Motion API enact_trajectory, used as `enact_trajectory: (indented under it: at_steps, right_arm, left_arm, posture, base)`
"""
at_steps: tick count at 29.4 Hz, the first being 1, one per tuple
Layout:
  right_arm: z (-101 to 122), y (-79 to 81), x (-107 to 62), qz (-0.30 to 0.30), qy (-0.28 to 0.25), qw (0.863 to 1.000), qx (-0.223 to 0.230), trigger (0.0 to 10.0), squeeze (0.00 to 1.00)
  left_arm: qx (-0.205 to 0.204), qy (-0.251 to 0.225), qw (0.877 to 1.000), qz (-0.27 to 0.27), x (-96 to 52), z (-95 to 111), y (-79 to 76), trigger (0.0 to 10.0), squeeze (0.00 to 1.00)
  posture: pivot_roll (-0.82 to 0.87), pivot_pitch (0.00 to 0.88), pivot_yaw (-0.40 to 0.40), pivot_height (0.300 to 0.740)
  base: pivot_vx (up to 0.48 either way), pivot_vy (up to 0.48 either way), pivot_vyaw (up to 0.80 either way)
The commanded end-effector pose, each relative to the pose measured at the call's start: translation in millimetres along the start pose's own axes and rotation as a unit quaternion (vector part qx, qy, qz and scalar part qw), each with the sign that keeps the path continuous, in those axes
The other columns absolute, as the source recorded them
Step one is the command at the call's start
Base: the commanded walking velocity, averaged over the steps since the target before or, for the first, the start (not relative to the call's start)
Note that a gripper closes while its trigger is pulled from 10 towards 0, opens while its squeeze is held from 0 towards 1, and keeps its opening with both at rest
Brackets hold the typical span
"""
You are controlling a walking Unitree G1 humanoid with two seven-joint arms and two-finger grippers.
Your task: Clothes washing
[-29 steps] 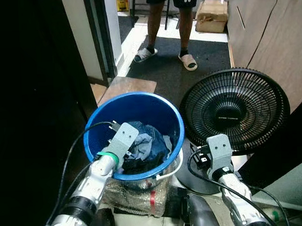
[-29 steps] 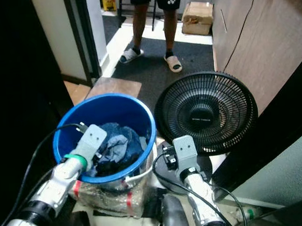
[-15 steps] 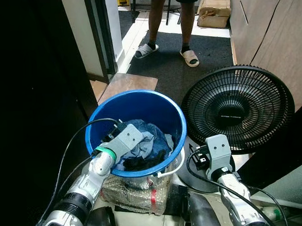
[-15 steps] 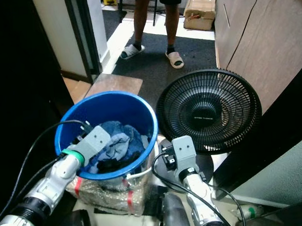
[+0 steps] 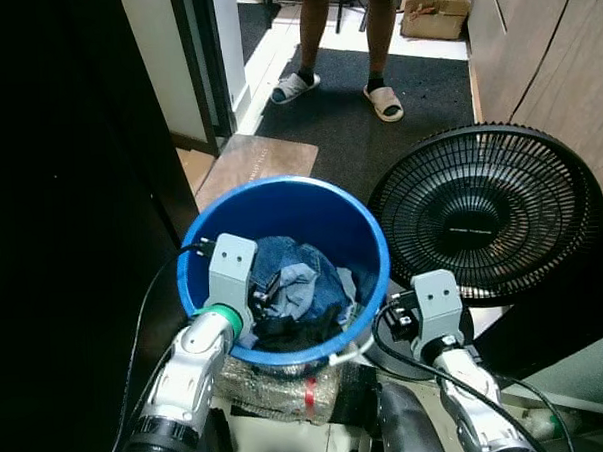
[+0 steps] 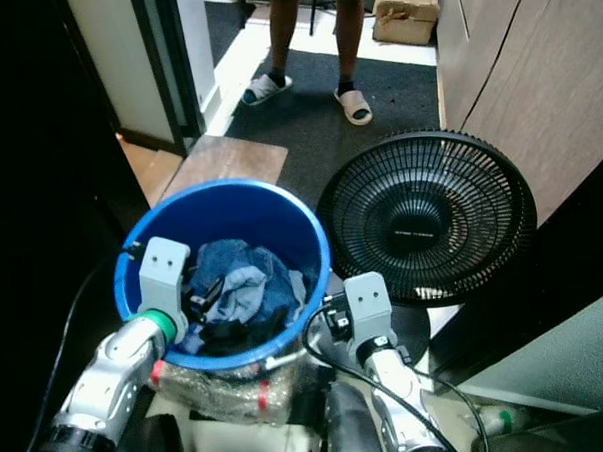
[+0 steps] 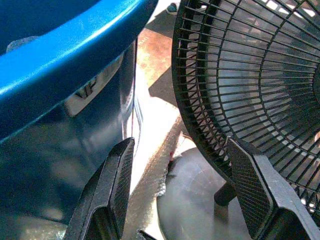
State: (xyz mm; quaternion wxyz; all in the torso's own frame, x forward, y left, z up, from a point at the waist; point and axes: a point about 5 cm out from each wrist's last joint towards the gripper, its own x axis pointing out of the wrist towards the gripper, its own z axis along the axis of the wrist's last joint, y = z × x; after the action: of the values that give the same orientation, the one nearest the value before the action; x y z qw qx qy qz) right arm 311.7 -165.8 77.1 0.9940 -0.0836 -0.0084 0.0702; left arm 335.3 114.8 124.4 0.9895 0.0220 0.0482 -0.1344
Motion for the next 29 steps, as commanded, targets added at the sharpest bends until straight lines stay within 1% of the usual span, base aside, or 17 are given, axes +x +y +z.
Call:
enact_trajectory:
  at_steps: [1,7,13,15,17,21,23,26,29]
  right_arm:
    - [-4,4.6,-1.0,0.005,0.012,1.0,0.006,10.0,0.0]
    - [-3,4.3,-1.4,0.004,0.011,1.0,0.01,10.0,0.0]
    - [-5,2.9,-2.5,0.001,0.014,1.0,0.009,10.0,0.0]
    - [-5,2.9,-2.5,0.001,0.014,1.0,0.009,10.0,0.0]
    - [-5,2.8,-2.3,0.001,0.015,1.0,0.008,10.0,0.0]
    - [-5,2.6,-2.3,0.001,0.015,1.0,0.008,10.0,0.0]
    - [-5,2.6,-2.3,0.001,0.015,1.0,0.008,10.0,0.0]
    - [-6,0.9,-2.4,-0.002,0.018,1.0,0.002,10.0,0.0]
    - [-6,0.1,-2.5,-0.003,0.02,1.0,-0.001,10.0,0.0]
  left_arm:
    - [-0.001,0.025,1.0,0.013,-4.0,-13,5.7,10.0,0.0]
    - [-0.005,0.027,1.0,0.009,-7.5,-9,10.5,10.0,0.0]
    - [-0.031,0.029,0.999,-0.018,-11.1,-4,1.9,10.0,0.0]
    - [-0.031,0.029,0.999,-0.018,-11.1,-4,1.9,10.0,0.0]
    - [-0.037,0.03,0.999,-0.021,-10.3,-4,-0.4,10.0,0.0]
    - [-0.038,0.036,0.998,-0.02,-9.2,-6,-1.8,10.0,0.0]
    - [-0.038,0.036,0.998,-0.02,-9.2,-6,-1.8,10.0,0.0]
    - [-0.037,0.042,0.998,-0.021,-10.2,-8,-2.3,10.0,0.0]
    - [-0.037,0.044,0.998,-0.021,-10.7,-8,-2.2,10.0,0.0]
  posture:
    - [0.06,0.201,0.023,0.577]
    - [0.06,0.201,0.023,0.557]
    - [0.05,0.196,0.023,0.532]
    - [0.05,0.196,0.023,0.532]
    - [0.05,0.196,0.023,0.522]
    - [0.05,0.196,0.022,0.507]
    - [0.05,0.196,0.022,0.507]
    - [0.05,0.198,0.021,0.492]
    - [0.05,0.198,0.021,0.492]
  base:
    - [0.0,0.0,0.0]
    - [0.0,0.0,0.0]
    - [0.0,0.0,0.0]
    - [0.0,0.0,0.0]
    - [0.0,0.0,0.0]
    - [0.0,0.0,0.0]
    - [0.0,0.0,0.0]
    - [0.0,0.0,0.0]
    - [0.0,0.0,0.0]
